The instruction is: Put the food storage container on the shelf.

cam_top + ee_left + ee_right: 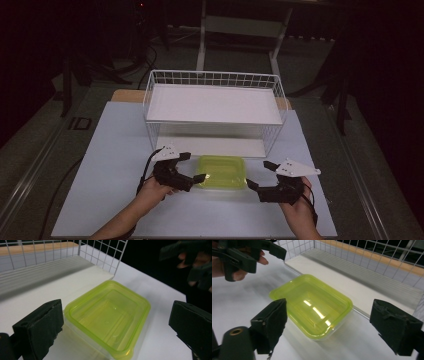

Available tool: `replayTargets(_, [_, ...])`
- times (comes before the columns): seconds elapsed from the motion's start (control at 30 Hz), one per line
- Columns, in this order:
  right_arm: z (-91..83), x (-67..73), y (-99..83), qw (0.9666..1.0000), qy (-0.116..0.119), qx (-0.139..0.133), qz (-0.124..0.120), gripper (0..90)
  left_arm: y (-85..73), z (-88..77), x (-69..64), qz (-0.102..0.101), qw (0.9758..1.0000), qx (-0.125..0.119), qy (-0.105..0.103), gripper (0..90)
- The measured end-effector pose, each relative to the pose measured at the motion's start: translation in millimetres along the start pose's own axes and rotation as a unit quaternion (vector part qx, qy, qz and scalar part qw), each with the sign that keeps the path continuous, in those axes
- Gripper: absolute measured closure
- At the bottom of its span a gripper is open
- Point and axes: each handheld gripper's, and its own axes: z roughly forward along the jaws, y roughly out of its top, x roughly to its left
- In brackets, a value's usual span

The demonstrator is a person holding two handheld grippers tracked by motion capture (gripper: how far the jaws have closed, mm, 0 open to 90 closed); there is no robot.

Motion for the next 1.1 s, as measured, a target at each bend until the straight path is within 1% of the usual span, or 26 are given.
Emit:
replayTargets(0.07, [7.2,-0.5,0.2,0.9998,-0.014,0.013,-0.006,13.7,0.7,0.9,2.7,-0.019,0.9998,-0.009,-0.005,0.1])
replayTargets(0.1, [10.7,-1.1,0.4,0.9997,-0.014,0.022,-0.002,13.7,1.0,1.4,4.5,-0.028,0.9995,-0.01,-0.006,0.1])
replayTargets(0.17, [18.2,-4.3,0.5,0.999,-0.013,0.037,0.019,13.7,1.2,3.0,9.3,-0.047,0.9988,-0.005,-0.008,0.2])
replayTargets(0.23, [25.8,-7.8,0.4,0.9973,-0.017,0.053,0.048,13.7,0.9,6.5,13.7,-0.061,0.9981,0.013,-0.001,0.1])
replayTargets(0.3, [32.3,-11.1,-0.2,0.9948,-0.013,0.062,0.08,12.2,-0.8,10.1,16.7,-0.074,0.9969,0.027,0.005,0.2])
replayTargets(0.33, [35.8,-11.5,0.1,0.993,-0.023,0.069,0.094,12.1,-0.8,10.1,16.7,-0.074,0.9969,0.027,0.005,0.2])
replayTargets(0.37, [39.5,-12.8,0.3,0.9896,-0.025,0.075,0.12,12.0,-2.5,14.3,20.4,-0.095,0.9946,0.042,0.007,0.2])
replayTargets(0.4, [40.7,-13.9,0.2,0.9872,-0.025,0.075,0.138,12.1,-3.7,16.7,21.7,-0.102,0.9935,0.05,0.007,0.2])
replayTargets(0.43, [43.6,-17.1,0.1,0.9824,-0.016,0.081,0.168,12.8,-4.4,18.0,22.6,-0.107,0.9927,0.056,0.005,0.2])
replayTargets(0.47, [45.8,-19.2,-0.2,0.9789,-0.008,0.086,0.185,12.8,-5.6,20.6,23.4,-0.115,0.9913,0.064,0.003,0.2])
replayTargets(0.5, [48.5,-22.3,-1.2,0.973,-0.004,0.092,0.212,14.0,-6.4,22.0,23.5,-0.12,0.9904,0.068,0.004,0.2])
replayTargets(0.53, [50.2,-23.8,-1.9,0.9695,-0.001,0.095,0.226,14.9,-7.7,23.0,23.3,-0.125,0.9895,0.071,0.008,1.2])
replayTargets(0.57, [53.8,-25.9,-3.0,0.9642,0.007,0.107,0.243,14.9,-8.4,23.1,22.7,-0.128,0.9891,0.071,0.019,8.1])
replayTargets(0.6, [55.1,-26.5,-3.9,0.962,0.005,0.11,0.25,16.5,-9.3,23.8,22.8,-0.137,0.9875,0.071,0.034,12.3])
replayTargets(0.63, [57.2,-27.7,-5.3,0.9577,0.012,0.115,0.263,20.2,-10.0,24.2,24.4,-0.145,0.9858,0.075,0.038,14.6])
replayTargets(0.67, [59.3,-28.7,-6.5,0.9547,0.015,0.118,0.273,20.7,-10.9,24.6,26.3,-0.154,0.9844,0.077,0.038,14.6])
replayTargets(0.7, [61.0,-29.5,-7.3,0.9507,0.018,0.122,0.285,26.3,-11.6,24.6,27.2,-0.16,0.9831,0.078,0.043,15.0])
replayTargets(0.73, [62.8,-30.3,-8.3,0.9496,0.018,0.124,0.287,26.9,-12.8,24.3,29.5,-0.173,0.9808,0.077,0.046,15.9])
replayTargets(0.77, [65.5,-31.8,-9.7,0.9468,0.014,0.129,0.295,31.0,-13.2,23.8,30.6,-0.18,0.9793,0.079,0.047,17.0])
replayTargets(0.83, [68.7,-33.9,-10.9,0.9425,0.016,0.134,0.306,34.6,-14.6,22.3,32.7,-0.193,0.9766,0.076,0.055,25.5])
replayTargets(0.9, [72.0,-36.6,-12.4,0.9392,0.016,0.138,0.314,39.0,-15.8,21.9,34.8,-0.206,0.9742,0.079,0.05,30.5])
replayTargets(0.93, [73.3,-37.4,-12.9,0.9384,0.016,0.141,0.315,39.7,-16.7,22.4,35.5,-0.211,0.9725,0.084,0.051,33.4])
replayTargets(0.97, [74.8,-38.0,-13.3,0.9363,0.015,0.143,0.321,42.1,-17.6,22.6,36.0,-0.212,0.9724,0.084,0.048,37.9])
replayTargets(1.0, [74.8,-38.0,-13.3,0.9363,0.015,0.143,0.321,42.1,-17.6,22.6,36.0,-0.212,0.9724,0.084,0.048,40.0])
replayTargets(1.03, [76.6,-39.6,-15.0,0.9327,0.015,0.145,0.33,46.4,-18.8,24.0,35.8,-0.213,0.9719,0.09,0.046,45.8])
replayTargets(1.1, [77.1,-39.9,-16.3,0.9308,0.013,0.149,0.334,49.7,-19.9,25.8,35.4,-0.22,0.9693,0.098,0.048,50.1])
